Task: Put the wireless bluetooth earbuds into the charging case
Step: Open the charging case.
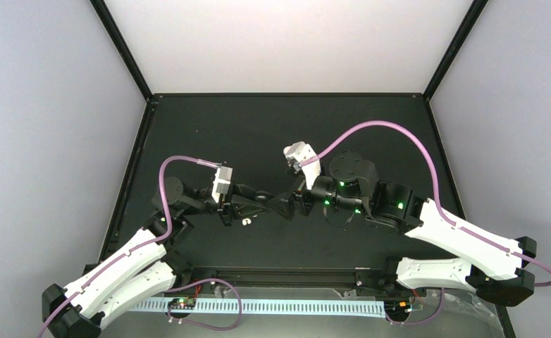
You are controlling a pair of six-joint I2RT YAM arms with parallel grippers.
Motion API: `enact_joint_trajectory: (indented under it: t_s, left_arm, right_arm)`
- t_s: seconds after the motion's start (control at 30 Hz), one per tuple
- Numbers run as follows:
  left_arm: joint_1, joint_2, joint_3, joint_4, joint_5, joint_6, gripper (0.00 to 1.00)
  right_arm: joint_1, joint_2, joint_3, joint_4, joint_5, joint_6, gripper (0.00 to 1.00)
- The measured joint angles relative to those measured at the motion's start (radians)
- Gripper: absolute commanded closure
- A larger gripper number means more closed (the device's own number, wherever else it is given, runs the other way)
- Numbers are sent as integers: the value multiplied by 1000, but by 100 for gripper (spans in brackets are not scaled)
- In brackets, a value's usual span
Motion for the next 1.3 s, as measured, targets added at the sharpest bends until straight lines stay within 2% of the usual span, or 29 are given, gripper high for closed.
enact_joint_trajectory:
  t_s: [0.9,1.3]
  left_arm:
    - [0,-27,-2,0,8,0,98]
    - [5,-88,-13,0,-33,4,98]
  right_arm:
    - [0,-40,-4,-2,104,19,1]
    - [-26,-160,-25,16,84,34,1]
